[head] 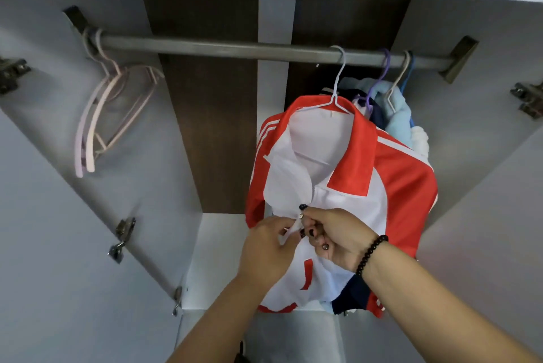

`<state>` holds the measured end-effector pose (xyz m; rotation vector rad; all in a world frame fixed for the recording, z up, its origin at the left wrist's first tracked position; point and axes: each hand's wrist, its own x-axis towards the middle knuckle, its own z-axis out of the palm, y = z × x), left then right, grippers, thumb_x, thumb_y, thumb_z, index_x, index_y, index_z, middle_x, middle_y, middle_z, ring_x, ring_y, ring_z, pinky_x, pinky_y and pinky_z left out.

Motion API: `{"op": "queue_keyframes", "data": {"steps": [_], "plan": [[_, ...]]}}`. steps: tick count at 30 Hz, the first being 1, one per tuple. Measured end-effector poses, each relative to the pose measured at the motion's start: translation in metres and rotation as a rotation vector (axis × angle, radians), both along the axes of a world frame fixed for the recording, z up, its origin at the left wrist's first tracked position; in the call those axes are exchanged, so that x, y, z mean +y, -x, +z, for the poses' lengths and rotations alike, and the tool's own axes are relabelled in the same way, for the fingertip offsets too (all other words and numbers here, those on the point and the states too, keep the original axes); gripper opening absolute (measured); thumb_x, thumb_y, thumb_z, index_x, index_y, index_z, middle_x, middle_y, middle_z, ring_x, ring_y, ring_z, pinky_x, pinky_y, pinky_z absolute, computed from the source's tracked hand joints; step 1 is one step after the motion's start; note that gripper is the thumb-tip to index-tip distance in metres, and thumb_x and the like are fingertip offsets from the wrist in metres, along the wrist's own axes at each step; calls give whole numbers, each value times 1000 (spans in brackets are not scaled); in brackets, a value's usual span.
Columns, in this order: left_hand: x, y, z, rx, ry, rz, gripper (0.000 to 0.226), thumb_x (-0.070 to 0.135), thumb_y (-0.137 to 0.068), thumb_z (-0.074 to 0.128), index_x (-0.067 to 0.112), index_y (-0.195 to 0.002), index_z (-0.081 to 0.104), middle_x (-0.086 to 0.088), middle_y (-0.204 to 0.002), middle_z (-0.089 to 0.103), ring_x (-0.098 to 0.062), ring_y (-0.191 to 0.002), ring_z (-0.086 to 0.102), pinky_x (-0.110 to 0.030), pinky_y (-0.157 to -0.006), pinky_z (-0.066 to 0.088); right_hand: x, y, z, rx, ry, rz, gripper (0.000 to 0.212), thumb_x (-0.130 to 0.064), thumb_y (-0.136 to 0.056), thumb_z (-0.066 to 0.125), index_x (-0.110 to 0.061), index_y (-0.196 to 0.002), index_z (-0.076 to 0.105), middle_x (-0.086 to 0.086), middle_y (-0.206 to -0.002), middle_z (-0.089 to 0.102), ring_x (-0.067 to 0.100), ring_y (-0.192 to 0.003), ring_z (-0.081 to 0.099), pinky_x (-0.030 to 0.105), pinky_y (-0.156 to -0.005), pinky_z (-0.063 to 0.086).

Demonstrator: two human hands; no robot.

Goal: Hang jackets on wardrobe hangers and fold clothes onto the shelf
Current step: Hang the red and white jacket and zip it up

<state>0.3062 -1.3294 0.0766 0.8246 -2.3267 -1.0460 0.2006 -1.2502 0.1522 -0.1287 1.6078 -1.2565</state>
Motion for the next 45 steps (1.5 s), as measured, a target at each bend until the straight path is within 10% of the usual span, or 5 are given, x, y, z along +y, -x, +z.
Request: {"op": "queue_keyframes", "data": {"steps": [4, 13, 27, 36, 45], "plan": [[-24, 25, -1, -95, 6, -118, 44, 34, -89, 65, 27, -50, 46, 12, -45, 46, -6, -49, 47, -9, -51, 32, -12, 21, 4, 4, -20, -112, 32, -22, -95, 53, -14, -64, 54, -3, -53, 43, 5, -34, 31, 14, -33, 26], [-79, 32, -41, -517, -6, -233, 45, 40, -88, 65, 22, -53, 42, 6, -54, 41, -10, -48, 41, -17, -52, 33, -55, 37, 6, -15, 16, -208, 31, -20, -94, 54, -16, -63, 52, -4, -52, 42, 6, -37, 31, 14, -35, 24], [-127, 78, -10, -206, 80, -284, 58, 28, -86, 67, 20, -49, 24, 3, -46, 23, -13, -44, 24, -17, -46, 17, -97, 41, 4, 114, 16, -330, 35, -23, -96, 52, -13, -62, 54, -3, -49, 43, 8, -38, 34, 16, -38, 30], [-171, 94, -6, -198, -65, -305, 23, 7, -85, 58, 16, -96, 76, 7, -97, 75, -9, -92, 68, -9, -75, 45, -84, 37, -6, 125, -63, -206, 12, -16, -89, 59, -9, -92, 69, 4, -64, 62, 13, -45, 49, 19, -43, 33], [-163, 153, 66, 49, -139, -465, 27, 11, -91, 56, 15, -115, 68, 2, -110, 70, -9, -103, 64, -26, -94, 49, -69, 105, 33, 1171, -194, -514, 9, -13, -84, 65, -14, -93, 63, 0, -85, 61, 14, -77, 53, 18, -65, 36]]}}
